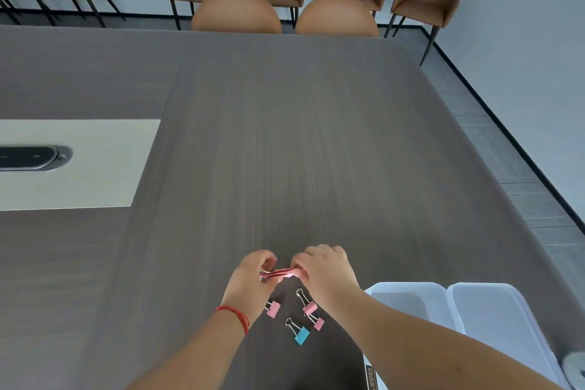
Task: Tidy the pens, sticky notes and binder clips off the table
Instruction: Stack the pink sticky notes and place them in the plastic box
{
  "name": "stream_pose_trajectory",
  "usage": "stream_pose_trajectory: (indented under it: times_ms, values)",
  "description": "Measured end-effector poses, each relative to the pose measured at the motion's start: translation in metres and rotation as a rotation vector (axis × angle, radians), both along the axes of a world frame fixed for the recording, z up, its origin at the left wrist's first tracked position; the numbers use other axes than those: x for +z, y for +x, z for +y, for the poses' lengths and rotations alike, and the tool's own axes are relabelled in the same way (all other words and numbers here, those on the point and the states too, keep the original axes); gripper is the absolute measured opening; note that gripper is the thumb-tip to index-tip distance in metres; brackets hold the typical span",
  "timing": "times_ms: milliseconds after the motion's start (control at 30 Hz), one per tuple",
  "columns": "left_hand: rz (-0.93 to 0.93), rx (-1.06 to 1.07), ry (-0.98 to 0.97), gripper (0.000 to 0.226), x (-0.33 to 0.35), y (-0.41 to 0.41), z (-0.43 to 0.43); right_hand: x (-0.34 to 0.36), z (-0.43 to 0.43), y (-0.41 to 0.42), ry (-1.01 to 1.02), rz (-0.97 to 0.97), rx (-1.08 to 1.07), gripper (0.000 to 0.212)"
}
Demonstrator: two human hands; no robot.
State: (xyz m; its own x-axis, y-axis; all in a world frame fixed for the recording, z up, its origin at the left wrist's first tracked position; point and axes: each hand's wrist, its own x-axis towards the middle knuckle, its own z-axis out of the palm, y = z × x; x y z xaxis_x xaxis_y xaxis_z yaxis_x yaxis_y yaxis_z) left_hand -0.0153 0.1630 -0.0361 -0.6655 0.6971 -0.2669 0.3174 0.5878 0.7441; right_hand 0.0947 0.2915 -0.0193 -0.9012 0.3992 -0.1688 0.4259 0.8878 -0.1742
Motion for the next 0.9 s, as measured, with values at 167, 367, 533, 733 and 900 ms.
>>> stream_pose_trajectory:
  times_ms: [167,367,533,733,900]
  values:
    - [0.078,-0.059,-0.120,0.009,-0.007,0.007,-0.002,-0.011,-0.009,-0.002,-0.159,-0.015,-0.033,0.019]
    - [0.050,-0.022,-0.127,0.015,0.009,0.020,0.013,-0.006,-0.012,-0.004,-0.339,-0.053,-0.231,0.024]
    - [-0.032,-0.037,0.067,0.007,0.078,0.041,0.042,0.070,0.019,0.040,-0.443,0.189,-0.388,0.016]
    - [-0.168,-0.313,0.037,0.015,0.112,0.107,0.090,0.102,0.058,0.144,-0.767,0.381,-0.800,0.009]
    - [-0.179,-0.356,-0.122,0.012,0.091,0.154,0.104,0.076,0.058,0.195,-0.775,0.349,-0.967,0.006]
